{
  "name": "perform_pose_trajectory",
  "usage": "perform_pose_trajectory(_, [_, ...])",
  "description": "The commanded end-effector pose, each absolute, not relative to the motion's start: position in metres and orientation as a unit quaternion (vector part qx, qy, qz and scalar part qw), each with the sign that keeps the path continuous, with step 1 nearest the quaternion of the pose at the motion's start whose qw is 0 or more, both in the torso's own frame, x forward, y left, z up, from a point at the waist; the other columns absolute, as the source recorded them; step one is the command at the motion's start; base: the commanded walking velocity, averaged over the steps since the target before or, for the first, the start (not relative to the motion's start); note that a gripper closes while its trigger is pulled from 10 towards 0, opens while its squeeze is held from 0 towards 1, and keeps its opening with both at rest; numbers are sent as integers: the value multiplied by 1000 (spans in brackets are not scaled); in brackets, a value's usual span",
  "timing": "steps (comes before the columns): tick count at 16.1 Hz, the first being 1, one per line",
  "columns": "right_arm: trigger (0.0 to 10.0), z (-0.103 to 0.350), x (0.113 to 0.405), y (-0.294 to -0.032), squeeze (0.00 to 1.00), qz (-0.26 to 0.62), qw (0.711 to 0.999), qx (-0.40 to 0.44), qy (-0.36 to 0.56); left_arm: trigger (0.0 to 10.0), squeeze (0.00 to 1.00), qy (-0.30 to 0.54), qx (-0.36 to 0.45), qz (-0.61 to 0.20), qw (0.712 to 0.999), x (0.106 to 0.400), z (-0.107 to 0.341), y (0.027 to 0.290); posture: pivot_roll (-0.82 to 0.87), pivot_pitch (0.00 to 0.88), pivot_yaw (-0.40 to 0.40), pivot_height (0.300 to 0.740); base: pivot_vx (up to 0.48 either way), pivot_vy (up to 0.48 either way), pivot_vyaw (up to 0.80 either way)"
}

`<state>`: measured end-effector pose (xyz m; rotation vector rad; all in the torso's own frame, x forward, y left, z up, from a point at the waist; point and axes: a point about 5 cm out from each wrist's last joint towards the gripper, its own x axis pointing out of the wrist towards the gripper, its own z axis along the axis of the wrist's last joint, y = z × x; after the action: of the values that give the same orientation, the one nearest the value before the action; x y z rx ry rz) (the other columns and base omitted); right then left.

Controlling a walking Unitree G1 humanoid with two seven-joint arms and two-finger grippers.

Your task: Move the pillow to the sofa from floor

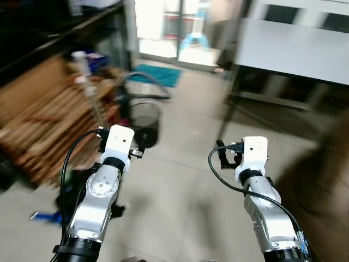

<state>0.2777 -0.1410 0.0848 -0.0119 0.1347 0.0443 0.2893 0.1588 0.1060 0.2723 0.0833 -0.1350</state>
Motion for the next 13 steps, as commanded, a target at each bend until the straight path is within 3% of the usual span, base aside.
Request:
perform_pose_trajectory(1, [10000, 84, 277, -146, 0, 10, 997, -4, 72, 10000, 0, 41, 137, -73, 987, 290, 105, 157, -23, 0, -14, 740, 0, 0, -800])
perform_pose_trajectory(13, [10000, 80, 276, -146, 0, 14, 996, -24, 84, 10000, 0, 34, 131, -55, 989, 289, 106, 160, -23, 0, -22, 740, 0, 0, -800])
